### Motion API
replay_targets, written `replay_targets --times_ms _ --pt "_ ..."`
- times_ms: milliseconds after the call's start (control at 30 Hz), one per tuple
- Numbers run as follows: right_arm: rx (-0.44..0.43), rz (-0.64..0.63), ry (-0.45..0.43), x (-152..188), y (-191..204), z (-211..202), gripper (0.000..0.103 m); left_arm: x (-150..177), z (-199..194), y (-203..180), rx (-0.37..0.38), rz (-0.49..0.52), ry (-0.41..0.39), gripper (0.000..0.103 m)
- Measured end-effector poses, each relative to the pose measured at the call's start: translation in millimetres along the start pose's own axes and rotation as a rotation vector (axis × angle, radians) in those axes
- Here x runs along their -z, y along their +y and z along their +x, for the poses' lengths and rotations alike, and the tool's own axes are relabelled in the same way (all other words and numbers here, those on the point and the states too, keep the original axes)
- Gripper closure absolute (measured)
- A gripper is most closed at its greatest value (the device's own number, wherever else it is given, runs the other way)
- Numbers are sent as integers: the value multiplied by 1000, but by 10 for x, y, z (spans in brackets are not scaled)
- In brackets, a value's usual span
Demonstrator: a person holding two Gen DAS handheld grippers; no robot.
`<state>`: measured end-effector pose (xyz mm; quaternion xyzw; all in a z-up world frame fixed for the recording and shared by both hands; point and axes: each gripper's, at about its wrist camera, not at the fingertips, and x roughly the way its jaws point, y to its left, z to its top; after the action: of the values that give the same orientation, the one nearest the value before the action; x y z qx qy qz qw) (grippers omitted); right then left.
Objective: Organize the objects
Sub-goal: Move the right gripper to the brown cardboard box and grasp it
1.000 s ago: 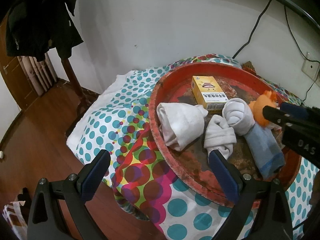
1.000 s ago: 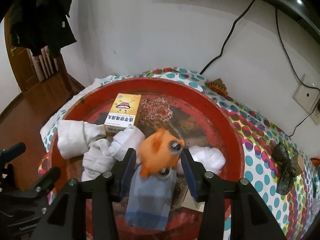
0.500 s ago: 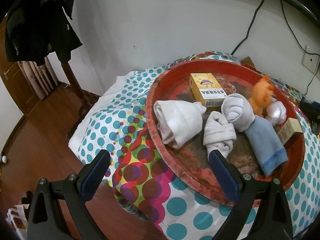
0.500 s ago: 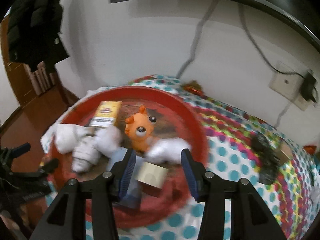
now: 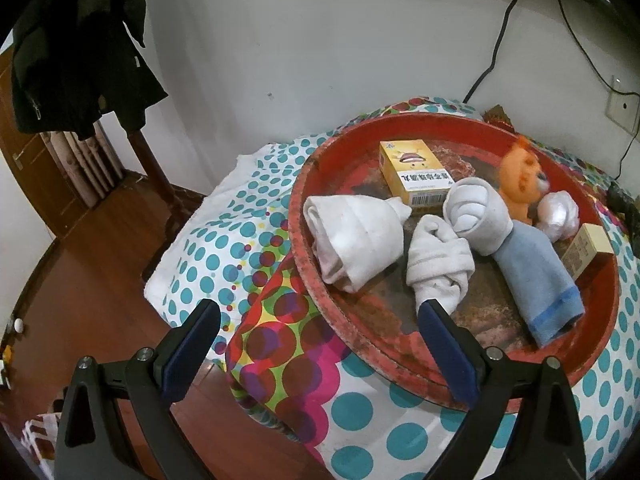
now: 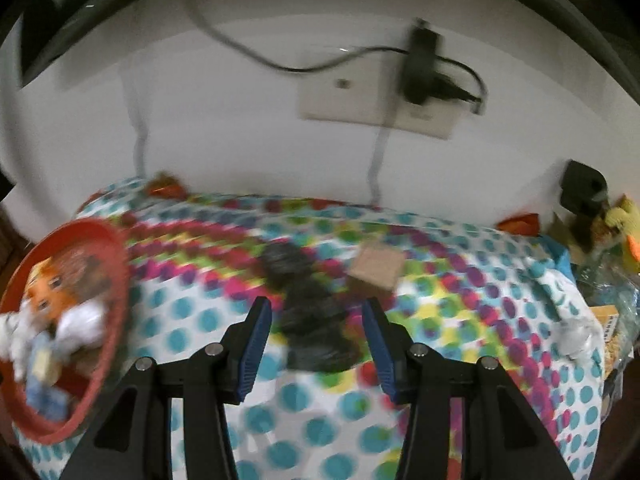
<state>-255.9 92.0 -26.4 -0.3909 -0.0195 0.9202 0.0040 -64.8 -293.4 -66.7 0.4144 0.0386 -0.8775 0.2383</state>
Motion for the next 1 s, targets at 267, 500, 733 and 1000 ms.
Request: replay_targets --times_ms 267,500,733,1000 --pt "4 124 86 -294 -428 464 49 20 34 -38 16 6 13 3" --pt "5 221 180 -346 -479 839 40 47 51 -116 8 43 19 2" --pt "42 217 190 -279 -419 1078 41 57 71 -133 17 46 27 2" --pt "68 143 104 -217 -373 1076 56 60 70 -172 6 53 25 2"
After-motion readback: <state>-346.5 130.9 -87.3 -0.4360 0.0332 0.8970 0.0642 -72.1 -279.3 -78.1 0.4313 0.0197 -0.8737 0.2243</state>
